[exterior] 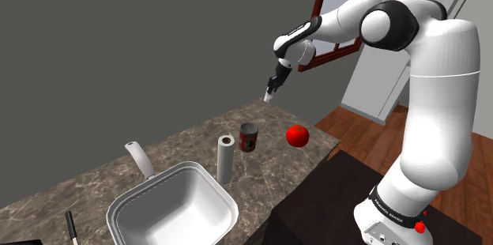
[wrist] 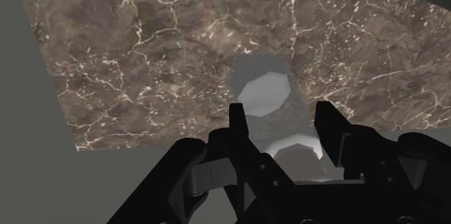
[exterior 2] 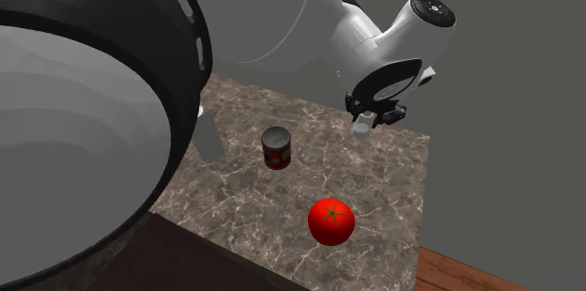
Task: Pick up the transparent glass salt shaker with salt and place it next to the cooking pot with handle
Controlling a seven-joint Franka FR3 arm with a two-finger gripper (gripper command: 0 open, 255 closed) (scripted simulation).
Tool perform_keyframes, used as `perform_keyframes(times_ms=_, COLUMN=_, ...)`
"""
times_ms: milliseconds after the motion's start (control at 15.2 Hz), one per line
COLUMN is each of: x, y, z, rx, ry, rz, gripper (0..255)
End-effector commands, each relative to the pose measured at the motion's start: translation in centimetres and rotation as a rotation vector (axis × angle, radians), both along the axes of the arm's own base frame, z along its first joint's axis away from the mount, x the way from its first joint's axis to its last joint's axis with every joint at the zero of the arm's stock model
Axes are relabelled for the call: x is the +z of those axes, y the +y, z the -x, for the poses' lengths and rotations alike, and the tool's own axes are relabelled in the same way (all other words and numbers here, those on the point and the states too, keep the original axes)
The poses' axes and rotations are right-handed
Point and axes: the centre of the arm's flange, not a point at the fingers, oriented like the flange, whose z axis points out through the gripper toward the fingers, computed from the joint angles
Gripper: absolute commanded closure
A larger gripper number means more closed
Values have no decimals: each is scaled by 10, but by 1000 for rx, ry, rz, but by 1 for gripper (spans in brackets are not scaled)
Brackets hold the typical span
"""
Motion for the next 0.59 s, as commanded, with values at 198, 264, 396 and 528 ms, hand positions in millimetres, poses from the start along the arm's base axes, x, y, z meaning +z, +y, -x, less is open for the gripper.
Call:
perform_keyframes(times_ms=198, x=27, y=0, z=0, rx=0, ry=0, rz=0, gripper=255)
perform_keyframes(times_ms=264, x=32, y=0, z=0, rx=0, ry=0, rz=0, gripper=255)
perform_keyframes(times_ms=396, x=43, y=0, z=0, rx=0, ry=0, rz=0, gripper=255)
perform_keyframes(times_ms=528, x=54, y=0, z=0, rx=0, ry=0, rz=0, gripper=255)
